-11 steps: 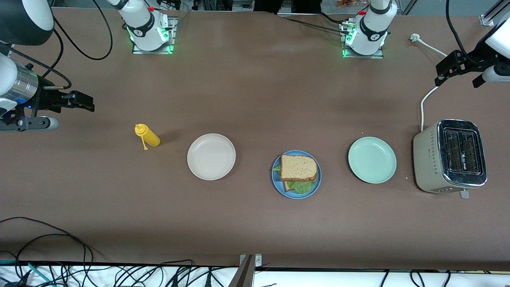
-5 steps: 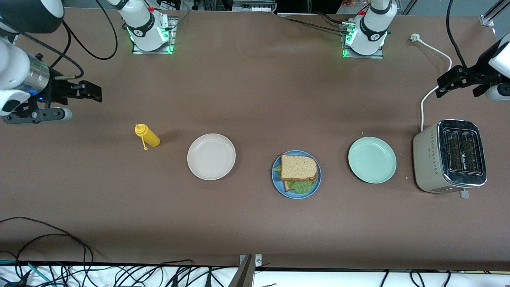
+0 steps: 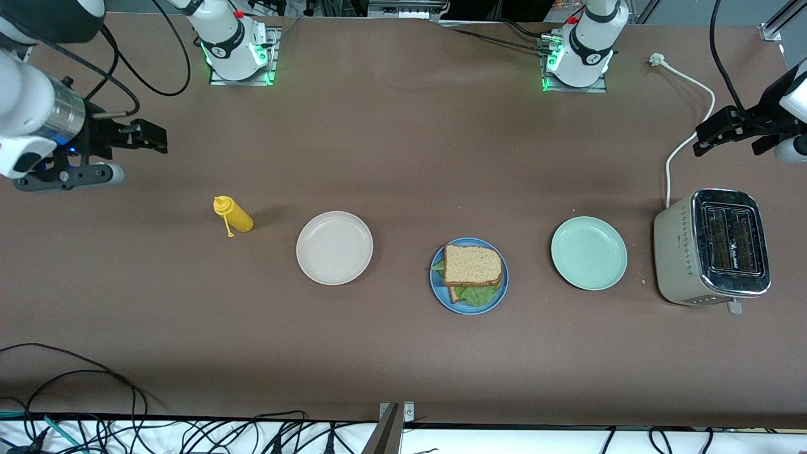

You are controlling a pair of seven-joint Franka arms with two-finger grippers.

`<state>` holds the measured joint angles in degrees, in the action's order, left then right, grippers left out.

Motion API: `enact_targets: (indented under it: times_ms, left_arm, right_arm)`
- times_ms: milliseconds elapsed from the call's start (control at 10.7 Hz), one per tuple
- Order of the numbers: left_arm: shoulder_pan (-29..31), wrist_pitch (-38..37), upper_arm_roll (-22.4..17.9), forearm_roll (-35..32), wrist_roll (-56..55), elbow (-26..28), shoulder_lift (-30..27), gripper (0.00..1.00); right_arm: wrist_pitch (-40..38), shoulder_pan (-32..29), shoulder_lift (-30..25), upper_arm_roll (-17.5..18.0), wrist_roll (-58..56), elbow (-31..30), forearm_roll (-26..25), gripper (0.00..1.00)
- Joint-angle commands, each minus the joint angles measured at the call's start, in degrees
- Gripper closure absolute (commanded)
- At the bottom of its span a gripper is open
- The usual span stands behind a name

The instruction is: Make sandwich in blue plate with both arms

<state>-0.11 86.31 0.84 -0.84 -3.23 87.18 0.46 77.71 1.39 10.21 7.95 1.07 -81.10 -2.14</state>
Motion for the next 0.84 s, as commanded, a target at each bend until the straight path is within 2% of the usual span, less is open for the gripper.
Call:
enact_targets:
  times_ms: [0, 280, 559, 745]
  left_arm:
    - [-0.6, -2.46, -0.05, -1.62, -0.63, -1.93, 0.68, 0.0]
    - [-0.69, -4.04, -0.05, -1.62, -0.72, -1.93, 0.68, 0.0]
    - [-0.69, -4.75, -0.05, -1.71, -0.72, -2.01, 0.77, 0.0]
    - [-0.34, -4.75, -0.13, -1.45, -0.63, -2.01, 0.77, 0.0]
  right_arm:
    - [0.33, -0.25, 3.83, 0.31, 0.51, 1.03, -1.02, 0.0]
    - [2.61, -0.6, 7.1, 0.05, 0.51, 1.12, -0.85, 0.0]
    - [2.71, -0.87, 6.66, -0.31, 1.12, 1.38, -0.41, 0.0]
    - [2.53, -0.78, 6.23, -0.13, 8.56, 3.48, -0.23, 0.0]
